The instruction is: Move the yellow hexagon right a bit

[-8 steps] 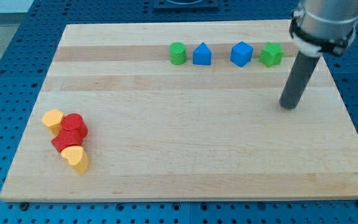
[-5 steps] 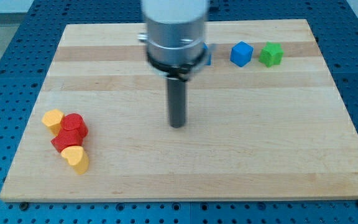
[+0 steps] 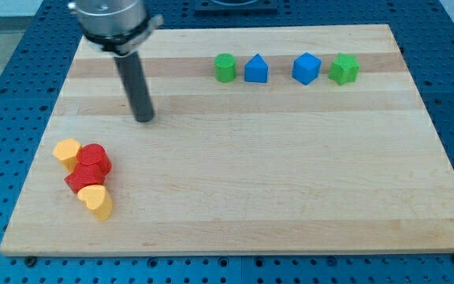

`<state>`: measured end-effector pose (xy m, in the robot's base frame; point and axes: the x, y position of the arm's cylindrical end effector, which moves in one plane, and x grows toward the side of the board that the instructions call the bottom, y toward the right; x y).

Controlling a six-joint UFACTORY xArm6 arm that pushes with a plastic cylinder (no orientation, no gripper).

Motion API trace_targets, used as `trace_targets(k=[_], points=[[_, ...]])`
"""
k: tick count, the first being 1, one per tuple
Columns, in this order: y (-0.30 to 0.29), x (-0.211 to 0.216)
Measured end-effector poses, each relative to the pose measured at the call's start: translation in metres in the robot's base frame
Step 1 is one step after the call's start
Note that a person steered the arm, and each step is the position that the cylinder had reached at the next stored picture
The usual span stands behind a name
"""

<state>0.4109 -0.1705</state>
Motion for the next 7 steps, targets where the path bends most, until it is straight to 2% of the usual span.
trace_targets(k=[1,2,4,7], points=[[-0.081,0.0],[-0.1,0.0],[-0.106,0.036],[-0.131,0.035]])
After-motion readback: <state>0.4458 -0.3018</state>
